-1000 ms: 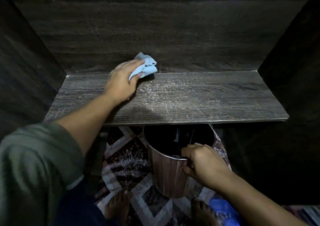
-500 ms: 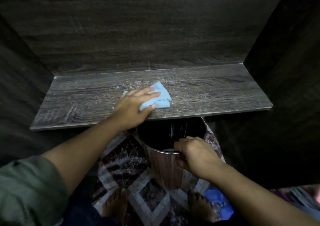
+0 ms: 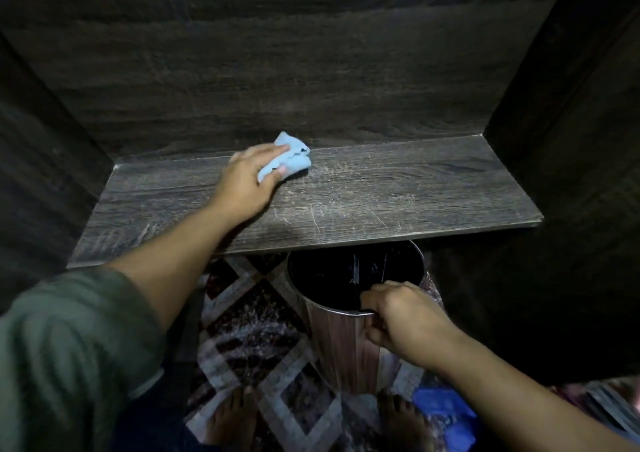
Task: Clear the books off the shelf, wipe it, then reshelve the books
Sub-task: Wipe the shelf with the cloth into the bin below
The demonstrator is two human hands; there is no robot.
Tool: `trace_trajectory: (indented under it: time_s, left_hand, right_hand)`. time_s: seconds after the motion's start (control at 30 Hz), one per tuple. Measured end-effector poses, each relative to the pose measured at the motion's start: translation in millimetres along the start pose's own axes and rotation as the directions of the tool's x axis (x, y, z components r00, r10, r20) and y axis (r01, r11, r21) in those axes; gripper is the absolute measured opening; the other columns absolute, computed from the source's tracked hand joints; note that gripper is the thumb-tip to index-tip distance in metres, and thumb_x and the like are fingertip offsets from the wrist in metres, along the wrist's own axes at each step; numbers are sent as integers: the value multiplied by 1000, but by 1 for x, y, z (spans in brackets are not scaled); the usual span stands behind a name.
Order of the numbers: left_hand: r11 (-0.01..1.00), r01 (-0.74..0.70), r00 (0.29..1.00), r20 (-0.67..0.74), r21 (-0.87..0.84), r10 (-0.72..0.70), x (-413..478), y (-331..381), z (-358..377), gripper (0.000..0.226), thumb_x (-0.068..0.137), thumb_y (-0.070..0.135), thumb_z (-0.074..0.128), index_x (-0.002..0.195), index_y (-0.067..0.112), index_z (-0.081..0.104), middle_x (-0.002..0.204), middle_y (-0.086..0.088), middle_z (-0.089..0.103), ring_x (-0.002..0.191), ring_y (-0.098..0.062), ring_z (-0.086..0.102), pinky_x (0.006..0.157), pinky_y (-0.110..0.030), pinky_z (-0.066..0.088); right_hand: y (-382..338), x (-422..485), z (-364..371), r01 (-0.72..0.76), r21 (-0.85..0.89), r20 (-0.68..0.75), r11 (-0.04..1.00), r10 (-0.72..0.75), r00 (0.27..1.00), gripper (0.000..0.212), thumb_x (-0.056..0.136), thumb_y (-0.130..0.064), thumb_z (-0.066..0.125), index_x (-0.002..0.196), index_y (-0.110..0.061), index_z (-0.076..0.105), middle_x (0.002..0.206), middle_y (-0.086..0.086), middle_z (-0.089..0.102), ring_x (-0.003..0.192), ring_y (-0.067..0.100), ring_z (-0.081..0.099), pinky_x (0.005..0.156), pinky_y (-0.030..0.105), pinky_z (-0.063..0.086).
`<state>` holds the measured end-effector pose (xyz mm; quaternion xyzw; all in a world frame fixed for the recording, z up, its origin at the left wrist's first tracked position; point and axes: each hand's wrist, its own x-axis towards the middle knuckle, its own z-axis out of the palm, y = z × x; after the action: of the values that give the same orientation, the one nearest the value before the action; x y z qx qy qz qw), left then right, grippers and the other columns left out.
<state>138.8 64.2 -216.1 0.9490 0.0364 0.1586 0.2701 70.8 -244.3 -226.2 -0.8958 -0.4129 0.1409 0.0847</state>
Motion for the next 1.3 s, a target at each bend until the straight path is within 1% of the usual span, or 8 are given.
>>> trace_trajectory:
  time_s: [0.17,0.37,0.47,0.63,0.77,0.97,1.13,1.3]
  left_hand:
    - [969,139,989,14,206,-145,-6,26,24,46,92,62,44,135,47,50,145,13,43,126,-26,42,102,-43,28]
    - [948,-299,936,230,112,269,-69,51,20,46,90,64,37,133,52,49,143,19,45,114,-21,49,95,-44,36]
    - [929,-368,904,226,-20,363,-88,56,19,39,91,53,45,129,48,53,135,19,50,108,-18,52,92,-44,41]
    - [954,-243,970,-25,-175,243,-37,60,26,34,90,40,56,123,33,65,121,10,59,110,-20,56,97,-45,44]
    - [987,-163,976,-150,-3,160,29,67,32,38,89,37,64,126,28,64,126,1,57,112,-23,53,97,-30,37]
    - [954,-235,959,205,184,197,59,57,57,60,90,52,55,143,23,47,141,-4,47,124,-28,46,104,-39,36]
    - [957,-213,955,247,195,162,41,69,54,60,90,65,41,140,33,48,143,12,45,125,-22,43,97,-34,28]
    - [931,-343,922,236,125,308,-23,76,49,53,88,63,35,127,35,60,128,18,55,110,-17,51,93,-38,37]
  right_hand:
    - [7,-3,-1,-19,39,-41,999,21,999,20,79,-28,66,95,-17,62,100,2,63,104,23,56,86,31,40]
    - [23,-19,10,-15,51,-58,999,18,998,27,59,-30,78,72,-25,54,74,-4,61,77,21,63,64,26,46]
    - [30,-26,9,-29,60,-56,998,32,998,24,62,-30,77,77,-25,58,79,-4,62,82,21,63,69,27,43]
    - [28,-25,7,-24,46,-44,999,26,999,23,78,-33,69,96,-20,62,99,-1,63,103,23,57,83,30,40]
    - [28,-21,7,-31,74,-53,997,35,998,20,75,-29,69,91,-19,63,96,2,64,99,26,59,79,31,43]
    - [29,-20,8,-27,91,-49,995,32,998,21,76,-27,69,94,-19,63,98,2,64,102,27,58,82,31,43]
    - [27,-18,6,-43,53,-2,998,44,999,26,83,-28,63,108,-20,62,109,1,62,111,23,53,88,30,39]
    - [25,-19,4,-18,76,-21,997,20,1000,21,79,-25,65,98,-18,63,103,4,64,105,25,56,85,31,41]
